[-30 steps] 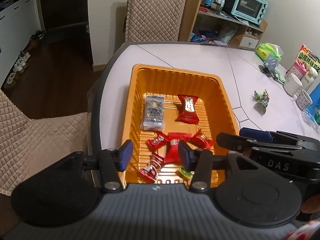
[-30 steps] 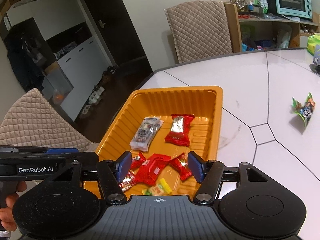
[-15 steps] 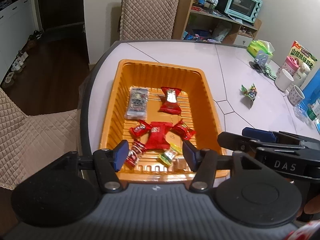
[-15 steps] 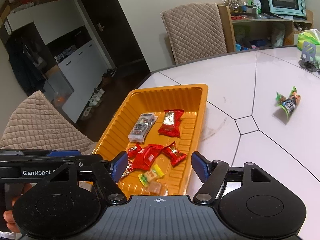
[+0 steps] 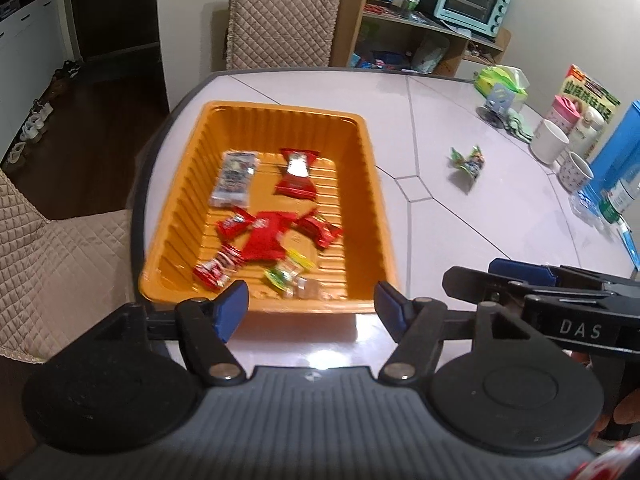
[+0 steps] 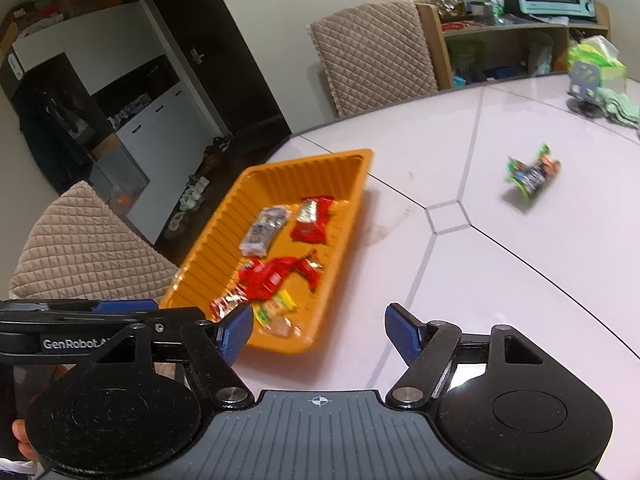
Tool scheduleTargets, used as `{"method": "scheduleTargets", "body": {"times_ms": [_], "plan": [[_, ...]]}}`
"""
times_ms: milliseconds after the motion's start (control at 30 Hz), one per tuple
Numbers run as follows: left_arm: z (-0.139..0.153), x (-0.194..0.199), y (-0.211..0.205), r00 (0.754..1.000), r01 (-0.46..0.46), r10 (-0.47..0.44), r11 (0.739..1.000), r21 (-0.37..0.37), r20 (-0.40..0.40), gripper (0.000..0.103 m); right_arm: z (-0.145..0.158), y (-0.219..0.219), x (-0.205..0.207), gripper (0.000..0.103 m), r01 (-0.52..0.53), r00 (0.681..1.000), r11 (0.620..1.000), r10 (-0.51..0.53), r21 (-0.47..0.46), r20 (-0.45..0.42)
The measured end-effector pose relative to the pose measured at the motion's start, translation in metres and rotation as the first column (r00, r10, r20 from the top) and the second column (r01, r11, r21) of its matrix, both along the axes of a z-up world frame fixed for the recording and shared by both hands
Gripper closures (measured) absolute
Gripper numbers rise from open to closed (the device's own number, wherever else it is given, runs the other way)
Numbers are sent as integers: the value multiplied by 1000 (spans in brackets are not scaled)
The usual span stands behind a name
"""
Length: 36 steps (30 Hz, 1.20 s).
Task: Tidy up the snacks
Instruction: 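Withdraw both open tools from the tray toward the remaining snacks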
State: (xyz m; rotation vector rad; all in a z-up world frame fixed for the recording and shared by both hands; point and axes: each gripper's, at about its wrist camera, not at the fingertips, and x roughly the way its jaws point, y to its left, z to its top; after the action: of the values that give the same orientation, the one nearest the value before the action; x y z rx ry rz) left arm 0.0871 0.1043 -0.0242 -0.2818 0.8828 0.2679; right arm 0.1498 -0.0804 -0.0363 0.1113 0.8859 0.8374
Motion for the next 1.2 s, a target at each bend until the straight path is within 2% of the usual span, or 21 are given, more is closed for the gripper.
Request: {"method": "scheduleTargets", "body": {"times_ms": [267, 500, 733, 933, 1200], "plan": [[-2, 12, -55, 999, 50, -50, 999, -8, 12, 37, -9, -59, 11, 30, 45, 999, 998, -46, -31, -26], [-6, 42, -103, 994, 105, -105, 995, 1, 20, 37, -12, -112, 31, 30, 118, 992, 992, -119, -38, -29], [-11, 75, -131, 989, 148, -148, 989, 10, 16, 37, -18, -153, 53, 30, 198, 979, 978, -200, -58, -33], [-10, 107, -137, 982, 183, -184, 982, 34, 27, 37, -18, -161, 74, 30, 249, 968, 966, -251, -69, -21], [-14, 158, -126, 974, 225, -226, 973, 44, 22, 37, -17, -147, 106, 30, 304, 952, 950, -306, -64, -21]]}}
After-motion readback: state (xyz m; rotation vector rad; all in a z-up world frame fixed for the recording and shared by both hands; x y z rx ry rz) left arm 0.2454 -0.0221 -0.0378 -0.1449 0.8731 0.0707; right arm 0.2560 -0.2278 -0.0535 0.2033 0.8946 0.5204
